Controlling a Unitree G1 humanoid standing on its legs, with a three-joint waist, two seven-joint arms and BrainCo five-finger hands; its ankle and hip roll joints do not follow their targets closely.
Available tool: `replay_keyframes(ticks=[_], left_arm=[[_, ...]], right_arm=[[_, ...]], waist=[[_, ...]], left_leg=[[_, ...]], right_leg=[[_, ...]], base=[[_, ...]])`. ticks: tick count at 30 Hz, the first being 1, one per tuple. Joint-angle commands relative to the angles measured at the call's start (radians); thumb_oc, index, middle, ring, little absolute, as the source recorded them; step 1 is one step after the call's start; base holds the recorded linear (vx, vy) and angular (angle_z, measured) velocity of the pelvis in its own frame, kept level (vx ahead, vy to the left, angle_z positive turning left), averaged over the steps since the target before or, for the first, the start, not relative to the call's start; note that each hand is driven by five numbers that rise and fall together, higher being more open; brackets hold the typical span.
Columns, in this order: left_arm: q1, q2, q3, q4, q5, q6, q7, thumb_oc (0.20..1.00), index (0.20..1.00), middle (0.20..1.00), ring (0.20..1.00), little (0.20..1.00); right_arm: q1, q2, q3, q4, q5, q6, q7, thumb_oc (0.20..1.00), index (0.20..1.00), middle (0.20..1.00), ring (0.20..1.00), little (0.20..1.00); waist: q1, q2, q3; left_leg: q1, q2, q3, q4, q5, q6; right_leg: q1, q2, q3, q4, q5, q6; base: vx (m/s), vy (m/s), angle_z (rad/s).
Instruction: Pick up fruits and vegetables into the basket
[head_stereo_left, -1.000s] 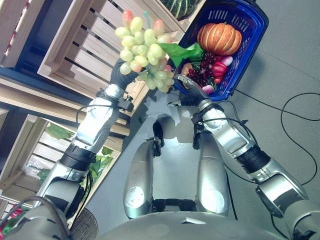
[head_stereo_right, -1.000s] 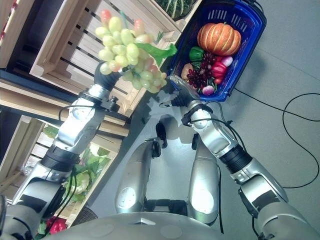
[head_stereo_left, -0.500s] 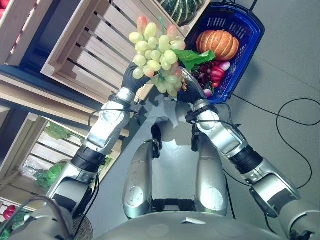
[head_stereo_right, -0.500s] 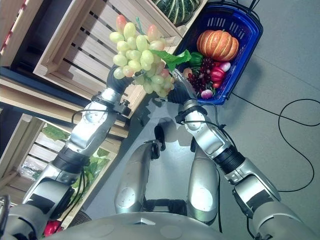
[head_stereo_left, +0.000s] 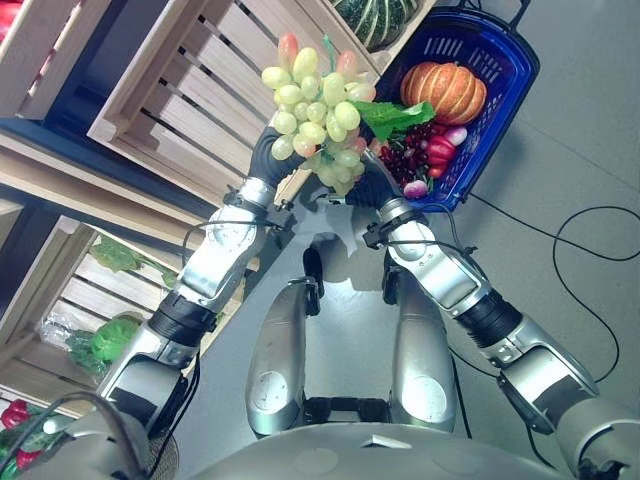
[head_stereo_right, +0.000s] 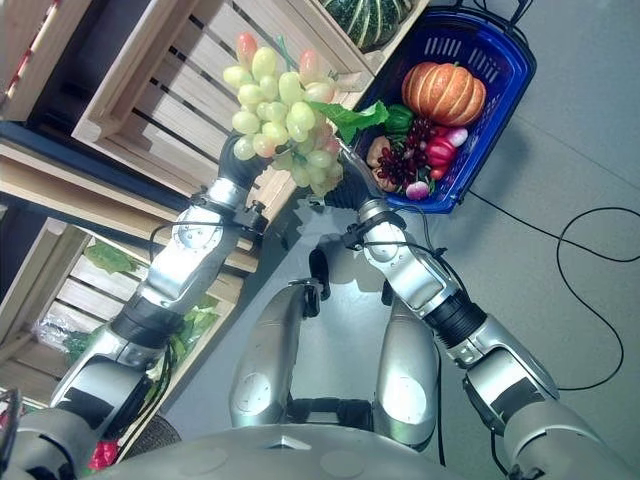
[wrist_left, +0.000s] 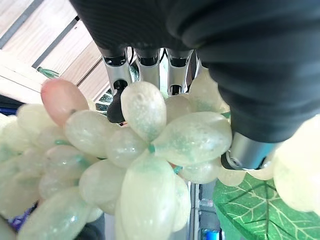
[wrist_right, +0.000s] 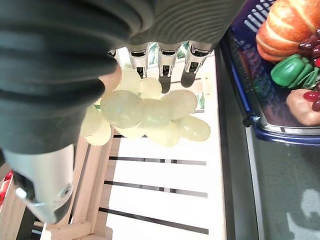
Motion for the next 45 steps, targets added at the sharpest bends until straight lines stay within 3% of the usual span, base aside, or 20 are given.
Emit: replay_keyframes(ticks=[1, 10, 20, 21, 22, 45], left_arm=[[-0.033, -0.01, -0.029, -0.129, -0.066, -0.061, -0.017, 0.2, 0.2, 0.2, 0.2, 0.2], [-0.02, -0.027, -0.045, -0.135, -0.141, -0.046, -0.026, 0.2, 0.2, 0.2, 0.2, 0.2], [-0.017, -0.041, -0.063, -0.122, -0.135, -0.048, -0.002, 0.2, 0.2, 0.2, 0.2, 0.2], [-0.015, -0.039, -0.064, -0.118, -0.142, -0.046, -0.003, 0.2, 0.2, 0.2, 0.2, 0.2], [-0.014, -0.038, -0.064, -0.116, -0.146, -0.044, -0.004, 0.2, 0.2, 0.2, 0.2, 0.2], [0.024, -0.021, -0.08, -0.103, -0.13, -0.021, -0.043, 0.2, 0.2, 0.2, 0.2, 0.2]], right_arm=[[-0.08, 0.086, 0.013, -0.099, 0.032, -0.076, -0.015, 1.0, 1.0, 1.0, 1.0, 1.0], [-0.084, 0.09, 0.02, -0.095, 0.079, -0.123, -0.01, 1.0, 1.0, 1.0, 1.0, 1.0], [-0.089, 0.1, 0.023, -0.089, 0.09, -0.17, -0.029, 1.0, 1.0, 1.0, 1.0, 1.0], [-0.089, 0.097, 0.023, -0.092, 0.097, -0.181, -0.025, 0.777, 0.777, 0.777, 0.777, 0.777], [-0.086, 0.097, 0.023, -0.093, 0.103, -0.19, -0.013, 0.2, 0.2, 0.2, 0.2, 0.2], [-0.04, 0.08, 0.011, -0.08, 0.282, -0.284, 0.091, 0.2, 0.2, 0.2, 0.2, 0.2]], waist=[[0.007, -0.042, -0.038], [0.012, -0.043, -0.038], [0.014, -0.045, -0.038], [0.014, -0.045, -0.038], [0.014, -0.046, -0.038], [0.014, -0.044, -0.038]], left_leg=[[0.029, -0.093, 0.047, -0.003, -0.097, 0.092], [0.025, -0.097, 0.04, -0.004, -0.095, 0.095], [0.024, -0.097, 0.038, -0.003, -0.094, 0.096], [0.023, -0.097, 0.037, -0.004, -0.093, 0.096], [0.023, -0.097, 0.037, -0.004, -0.093, 0.096], [0.031, -0.088, 0.037, -0.006, -0.087, 0.091]], right_leg=[[0.06, 0.039, 0.005, -0.041, -0.038, 0.033], [0.057, 0.039, 0.001, -0.042, -0.035, 0.032], [0.058, 0.04, -0.002, -0.044, -0.033, 0.032], [0.058, 0.039, -0.003, -0.045, -0.032, 0.033], [0.058, 0.039, -0.003, -0.044, -0.032, 0.032], [0.068, 0.034, -0.013, -0.051, -0.026, 0.028]], base=[[0.0, -0.028, 0.07], [0.0, -0.018, 0.05], [0.0, -0.007, 0.02], [0.0, 0.0, 0.0], [-0.01, -0.033, 0.01], [0.0, -0.003, 0.0]])
